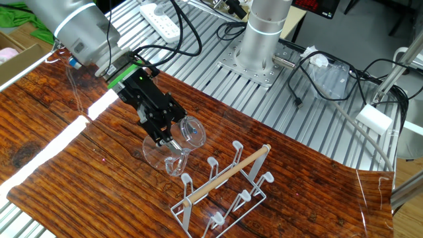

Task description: Put the cup on the cup rack

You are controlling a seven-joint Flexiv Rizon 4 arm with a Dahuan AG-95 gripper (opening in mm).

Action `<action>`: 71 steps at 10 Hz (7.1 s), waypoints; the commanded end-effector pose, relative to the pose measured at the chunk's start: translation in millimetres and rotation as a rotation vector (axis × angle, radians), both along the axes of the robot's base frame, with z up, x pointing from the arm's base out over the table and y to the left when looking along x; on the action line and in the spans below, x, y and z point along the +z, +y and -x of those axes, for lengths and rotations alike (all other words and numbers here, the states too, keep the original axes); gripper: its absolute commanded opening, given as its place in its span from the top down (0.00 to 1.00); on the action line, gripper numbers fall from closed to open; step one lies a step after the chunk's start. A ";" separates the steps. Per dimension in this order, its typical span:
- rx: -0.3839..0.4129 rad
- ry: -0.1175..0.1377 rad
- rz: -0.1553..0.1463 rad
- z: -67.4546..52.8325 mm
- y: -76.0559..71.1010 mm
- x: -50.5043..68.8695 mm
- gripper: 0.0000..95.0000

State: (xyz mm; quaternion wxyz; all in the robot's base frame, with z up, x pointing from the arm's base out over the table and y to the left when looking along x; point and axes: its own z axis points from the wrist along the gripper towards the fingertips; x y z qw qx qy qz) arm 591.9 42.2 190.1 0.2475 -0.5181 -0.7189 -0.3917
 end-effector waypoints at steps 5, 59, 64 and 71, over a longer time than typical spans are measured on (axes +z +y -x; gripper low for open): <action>-0.052 0.035 -0.055 -0.3 0.4 0.8 1.00; 0.001 -0.039 -0.161 -39.6 -5.7 13.2 1.00; -0.115 0.069 -0.202 -49.6 9.3 28.4 1.00; -0.173 0.157 -0.196 -64.2 38.8 60.9 1.00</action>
